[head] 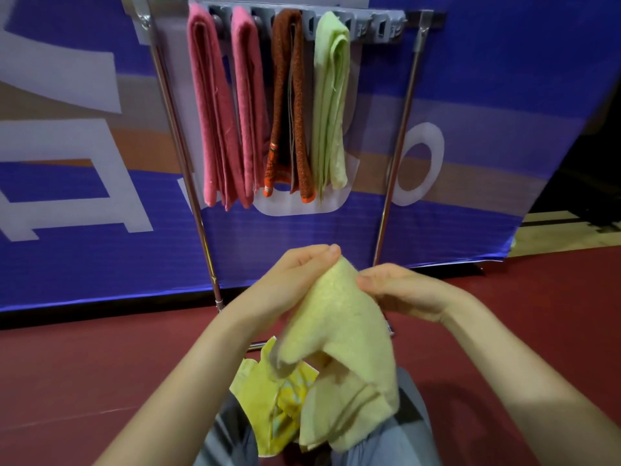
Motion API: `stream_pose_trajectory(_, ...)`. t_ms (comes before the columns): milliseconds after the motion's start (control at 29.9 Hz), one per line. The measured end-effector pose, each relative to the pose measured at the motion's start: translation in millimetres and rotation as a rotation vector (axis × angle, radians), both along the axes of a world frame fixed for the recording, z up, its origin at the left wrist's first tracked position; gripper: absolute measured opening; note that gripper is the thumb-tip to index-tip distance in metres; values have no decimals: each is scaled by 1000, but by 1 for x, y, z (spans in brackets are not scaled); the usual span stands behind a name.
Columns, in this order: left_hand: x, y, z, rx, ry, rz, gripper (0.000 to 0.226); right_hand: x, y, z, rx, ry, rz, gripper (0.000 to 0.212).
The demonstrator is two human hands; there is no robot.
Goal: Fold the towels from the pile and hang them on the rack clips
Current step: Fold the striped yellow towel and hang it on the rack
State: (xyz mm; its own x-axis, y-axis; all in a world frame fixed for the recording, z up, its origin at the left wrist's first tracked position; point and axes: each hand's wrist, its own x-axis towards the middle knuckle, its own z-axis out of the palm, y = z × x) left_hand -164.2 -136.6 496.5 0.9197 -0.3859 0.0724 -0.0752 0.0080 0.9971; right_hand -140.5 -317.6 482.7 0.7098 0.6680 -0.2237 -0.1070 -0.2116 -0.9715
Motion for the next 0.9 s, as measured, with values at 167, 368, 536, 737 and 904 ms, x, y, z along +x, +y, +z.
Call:
stream_pose_trajectory(167, 1, 13, -2, 16, 31, 94, 30, -2, -3, -13, 160, 60, -60, 69)
stream_pose_trajectory(368, 11, 11, -4, 148, 86, 1, 34, 4, 18, 12, 349, 11, -232, 26)
stream_pose_trajectory(536, 26, -5, 30, 90, 53, 29, 38, 13, 27, 46, 343, 4, -244, 25)
stream_pose_trajectory(737, 52, -22, 85, 17, -37, -11, 27, 34, 3, 100, 252, -51, -290, 37)
stream_pose_trajectory(904, 81, -42, 121, -26, -143, -80, 29, 44, -24, 127, 181, -28, -334, 31)
